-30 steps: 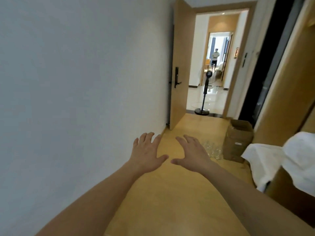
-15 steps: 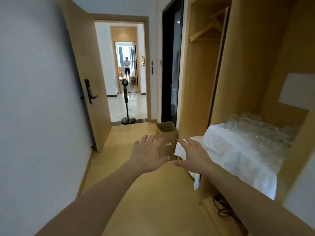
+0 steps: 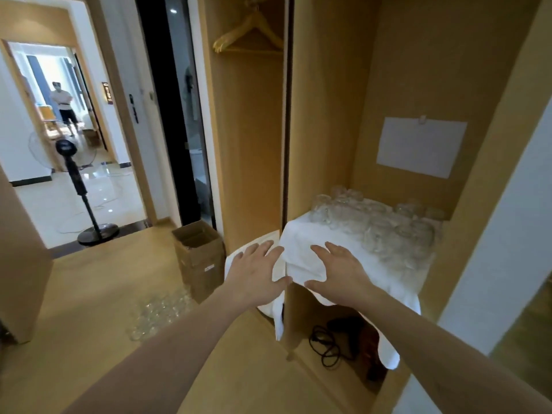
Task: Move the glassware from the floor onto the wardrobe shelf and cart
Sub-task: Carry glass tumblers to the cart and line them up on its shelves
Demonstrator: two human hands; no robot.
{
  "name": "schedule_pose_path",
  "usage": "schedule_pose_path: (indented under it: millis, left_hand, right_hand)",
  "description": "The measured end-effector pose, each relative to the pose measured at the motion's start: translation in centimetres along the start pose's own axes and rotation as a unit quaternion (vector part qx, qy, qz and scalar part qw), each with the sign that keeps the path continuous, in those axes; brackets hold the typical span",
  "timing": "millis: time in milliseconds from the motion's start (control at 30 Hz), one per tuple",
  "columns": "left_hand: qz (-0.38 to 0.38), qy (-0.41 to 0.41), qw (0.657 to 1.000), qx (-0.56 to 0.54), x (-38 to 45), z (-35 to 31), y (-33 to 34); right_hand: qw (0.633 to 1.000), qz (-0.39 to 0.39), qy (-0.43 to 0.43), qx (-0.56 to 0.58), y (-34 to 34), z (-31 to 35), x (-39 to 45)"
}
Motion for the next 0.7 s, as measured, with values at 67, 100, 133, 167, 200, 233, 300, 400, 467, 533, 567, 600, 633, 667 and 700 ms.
schedule_pose_path:
  millis: [67, 100, 133, 167, 200, 233, 300, 400, 467, 533, 567, 600, 633, 667, 700]
  left_hand:
    - [0.003, 0.033, 0.999, -0.002, 3.5, -1.6, 0.7]
    - [0.003, 0.048, 0.999, -0.001, 5.4, -2.4, 0.8]
    - [0.0, 0.06, 0.998, 0.002, 7.3, -3.2, 0.9]
    - [-0.007, 0.07, 0.998, 0.005, 9.2, -3.9, 0.9]
    - [-0.013, 0.076, 0.997, 0.005, 11.0, -4.6, 0.9]
    - [-0.012, 0.081, 0.997, 0.004, 12.8, -5.4, 1.2]
    - [0.004, 0.092, 0.996, 0.004, 16.4, -7.1, 2.0]
    - [0.009, 0.116, 0.993, 0.015, 21.3, -9.7, 2.3]
    - [-0.008, 0.129, 0.992, -0.006, 24.9, -11.2, 2.0]
    - [-0.01, 0.141, 0.99, -0.03, 27.9, -12.5, 2.3]
    - [-0.008, 0.15, 0.988, -0.035, 29.1, -13.2, 2.7]
    - [-0.005, 0.16, 0.986, -0.036, 30.3, -13.8, 3.1]
    - [-0.004, 0.168, 0.985, -0.034, 31.5, -14.4, 3.4]
    - [-0.004, 0.172, 0.985, -0.033, 32.8, -15.0, 3.5]
    - [-0.009, 0.176, 0.984, -0.032, 34.1, -15.7, 3.5]
  right_hand:
    - [1.0, -0.004, 0.017, -0.014, -0.5, -2.6, 2.1]
    - [1.0, -0.006, 0.025, -0.018, -0.8, -3.9, 3.3]
    - [0.999, -0.011, 0.033, -0.021, -1.1, -5.2, 4.5]
    - [0.999, -0.017, 0.042, -0.023, -1.3, -6.5, 5.8]
    - [0.998, -0.021, 0.05, -0.023, -1.6, -7.8, 7.0]
    - [0.998, -0.024, 0.059, -0.019, -1.8, -9.2, 8.1]
    - [0.997, -0.026, 0.077, -0.007, -2.3, -12.1, 10.6]
    - [0.995, -0.032, 0.094, 0.004, -3.2, -15.8, 14.2]
    - [0.994, -0.051, 0.097, 0.013, -4.3, -17.9, 16.5]
    - [0.993, -0.064, 0.1, 0.026, -4.9, -19.7, 18.5]
    - [0.992, -0.069, 0.103, 0.032, -5.1, -20.6, 19.4]
    - [0.991, -0.075, 0.109, 0.035, -5.2, -21.5, 20.2]
    - [0.989, -0.077, 0.119, 0.038, -5.2, -22.5, 20.9]
    - [0.987, -0.074, 0.133, 0.04, -5.2, -23.5, 21.5]
    - [0.986, -0.071, 0.148, 0.041, -5.2, -24.5, 22.1]
Point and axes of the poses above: each hand's wrist, its own x-axis towards the middle knuckle, its own y-axis out of the palm, z = x × y, the point moved 10 cm from there along x, towards the middle knuckle, and after that the axes turned 3 degrees about -y, right-handed, at the moved point
